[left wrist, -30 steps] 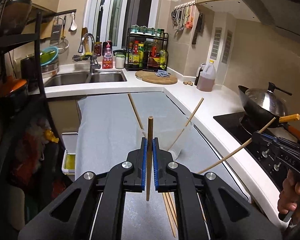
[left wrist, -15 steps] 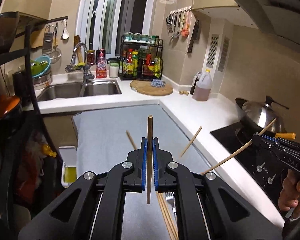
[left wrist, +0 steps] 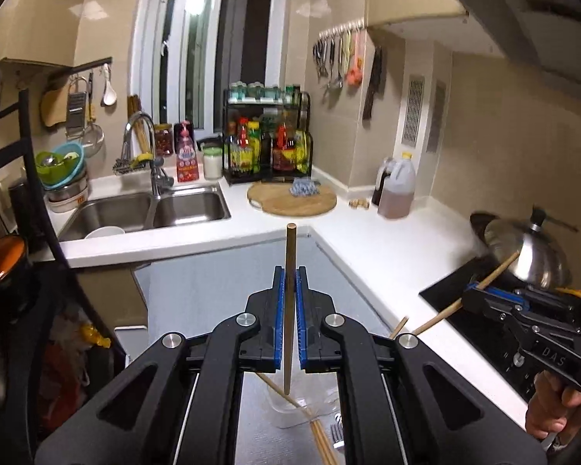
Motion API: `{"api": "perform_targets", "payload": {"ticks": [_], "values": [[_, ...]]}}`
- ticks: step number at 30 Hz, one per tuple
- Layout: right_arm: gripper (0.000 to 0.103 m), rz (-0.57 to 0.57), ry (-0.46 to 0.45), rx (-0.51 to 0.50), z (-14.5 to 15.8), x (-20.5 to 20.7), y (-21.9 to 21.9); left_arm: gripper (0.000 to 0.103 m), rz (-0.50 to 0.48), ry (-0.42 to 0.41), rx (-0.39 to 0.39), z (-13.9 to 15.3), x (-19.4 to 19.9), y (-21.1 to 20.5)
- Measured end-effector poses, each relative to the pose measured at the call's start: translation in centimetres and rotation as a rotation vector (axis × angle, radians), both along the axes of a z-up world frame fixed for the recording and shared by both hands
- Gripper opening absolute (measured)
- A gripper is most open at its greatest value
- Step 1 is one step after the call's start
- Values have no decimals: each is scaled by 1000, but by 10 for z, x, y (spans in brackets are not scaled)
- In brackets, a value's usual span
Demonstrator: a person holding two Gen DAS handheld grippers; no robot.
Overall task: Organize utensils
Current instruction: 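Lift the left tool's chopstick over the container while the right tool carries its chopstick there, then open the left tool to drop its chopstick in the container while the right tool releases its own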
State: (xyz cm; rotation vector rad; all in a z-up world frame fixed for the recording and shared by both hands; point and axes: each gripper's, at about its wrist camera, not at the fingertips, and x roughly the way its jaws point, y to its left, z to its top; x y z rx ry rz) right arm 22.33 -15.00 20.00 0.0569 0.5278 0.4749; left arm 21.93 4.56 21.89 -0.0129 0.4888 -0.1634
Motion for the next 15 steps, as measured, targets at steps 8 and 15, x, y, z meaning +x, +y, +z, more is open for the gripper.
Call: {"api": "perform_targets", "payload": {"ticks": [8, 15], "values": [[6, 22, 80, -71, -42, 24, 22, 6, -23, 137, 89, -50, 24, -11], [6, 30, 154, -105, -66, 38, 29, 6, -35, 205, 114, -75, 35, -19]]}}
